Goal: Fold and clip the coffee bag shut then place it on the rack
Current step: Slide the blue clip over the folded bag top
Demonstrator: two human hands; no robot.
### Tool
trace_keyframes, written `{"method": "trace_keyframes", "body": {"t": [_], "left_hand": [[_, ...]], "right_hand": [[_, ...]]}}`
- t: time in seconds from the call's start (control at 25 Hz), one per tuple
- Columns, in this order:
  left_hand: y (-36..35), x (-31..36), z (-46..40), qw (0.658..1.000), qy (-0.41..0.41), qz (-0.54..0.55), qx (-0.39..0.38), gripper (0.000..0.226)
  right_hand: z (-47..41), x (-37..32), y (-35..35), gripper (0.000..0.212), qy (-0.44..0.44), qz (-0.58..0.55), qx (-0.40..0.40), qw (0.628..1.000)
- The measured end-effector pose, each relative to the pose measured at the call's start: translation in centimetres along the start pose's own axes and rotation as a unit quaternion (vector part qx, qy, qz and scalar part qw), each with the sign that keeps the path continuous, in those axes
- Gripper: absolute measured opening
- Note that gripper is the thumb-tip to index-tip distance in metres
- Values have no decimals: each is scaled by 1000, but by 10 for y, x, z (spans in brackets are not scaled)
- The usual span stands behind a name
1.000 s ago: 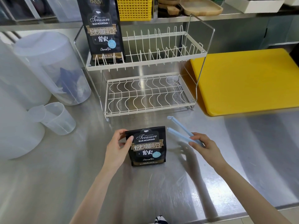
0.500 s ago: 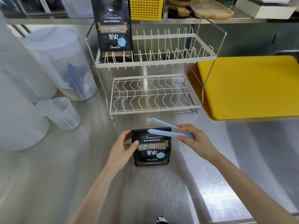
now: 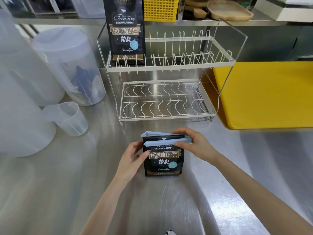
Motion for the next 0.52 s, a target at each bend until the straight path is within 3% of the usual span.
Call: {"method": "trace_keyframes", "body": {"t": [0.52], "left_hand": [[-8, -1, 5, 998, 20, 66, 9, 27]], "right_hand": [[-10, -4, -14, 35, 21, 27, -3, 999]]}}
Point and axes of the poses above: each hand's wrist, its own z-axis away from the middle knuckle, its own y-axis out of the back of the hand, x = y × z, the point moved 3 cm from there along -z, towards the middle knuckle, and after that the axes turned 12 degrees about y, right-handed, at the moved point
